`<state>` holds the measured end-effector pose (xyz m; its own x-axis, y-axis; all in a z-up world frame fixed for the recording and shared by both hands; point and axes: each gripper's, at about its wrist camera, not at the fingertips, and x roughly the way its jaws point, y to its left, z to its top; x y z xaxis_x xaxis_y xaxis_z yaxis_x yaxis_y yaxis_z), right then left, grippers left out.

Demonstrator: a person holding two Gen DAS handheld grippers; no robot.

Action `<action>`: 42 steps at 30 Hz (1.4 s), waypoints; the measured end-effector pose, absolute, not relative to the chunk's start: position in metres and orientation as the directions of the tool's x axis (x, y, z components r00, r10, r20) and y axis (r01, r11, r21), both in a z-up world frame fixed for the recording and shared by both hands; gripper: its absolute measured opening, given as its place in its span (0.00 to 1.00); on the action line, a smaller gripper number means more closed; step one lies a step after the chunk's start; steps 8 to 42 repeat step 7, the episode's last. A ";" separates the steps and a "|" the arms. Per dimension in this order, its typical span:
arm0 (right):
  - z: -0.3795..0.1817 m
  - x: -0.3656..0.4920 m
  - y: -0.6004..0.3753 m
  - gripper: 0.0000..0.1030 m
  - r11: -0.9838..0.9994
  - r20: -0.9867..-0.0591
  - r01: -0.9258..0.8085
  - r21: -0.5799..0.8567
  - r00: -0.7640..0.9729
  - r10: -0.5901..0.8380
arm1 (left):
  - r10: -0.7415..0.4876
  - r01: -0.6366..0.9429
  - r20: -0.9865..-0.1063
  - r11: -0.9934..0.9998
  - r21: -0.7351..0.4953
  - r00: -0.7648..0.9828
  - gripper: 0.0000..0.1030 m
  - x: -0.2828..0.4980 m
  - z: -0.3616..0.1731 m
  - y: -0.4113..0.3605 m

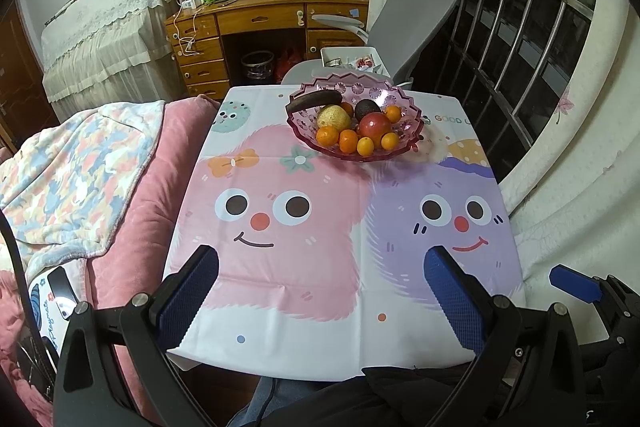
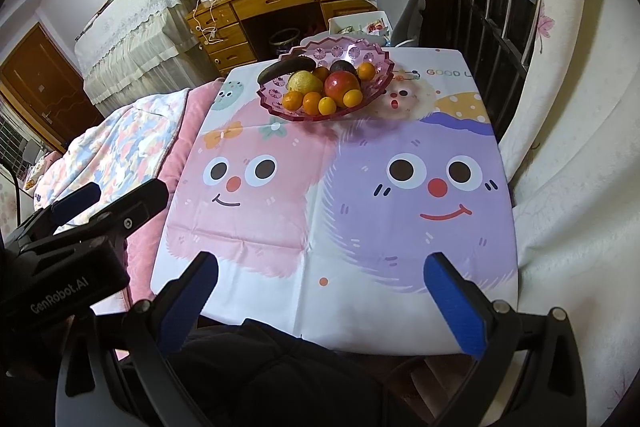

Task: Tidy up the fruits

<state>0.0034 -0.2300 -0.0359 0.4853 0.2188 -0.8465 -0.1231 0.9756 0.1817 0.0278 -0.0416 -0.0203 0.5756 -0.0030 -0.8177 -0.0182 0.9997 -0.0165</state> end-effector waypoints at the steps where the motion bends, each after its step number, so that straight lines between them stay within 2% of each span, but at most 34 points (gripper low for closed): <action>1: -0.036 0.003 -0.230 1.00 0.976 -0.847 -0.123 0.181 0.485 0.219 | -0.003 -0.018 -0.818 1.000 -0.016 0.575 0.99 0.028 -0.020 -0.042; 42: -0.036 0.004 -0.230 1.00 0.976 -0.847 -0.122 0.183 0.484 0.219 | -0.003 -0.018 -0.818 1.000 -0.016 0.576 0.99 0.028 -0.021 -0.041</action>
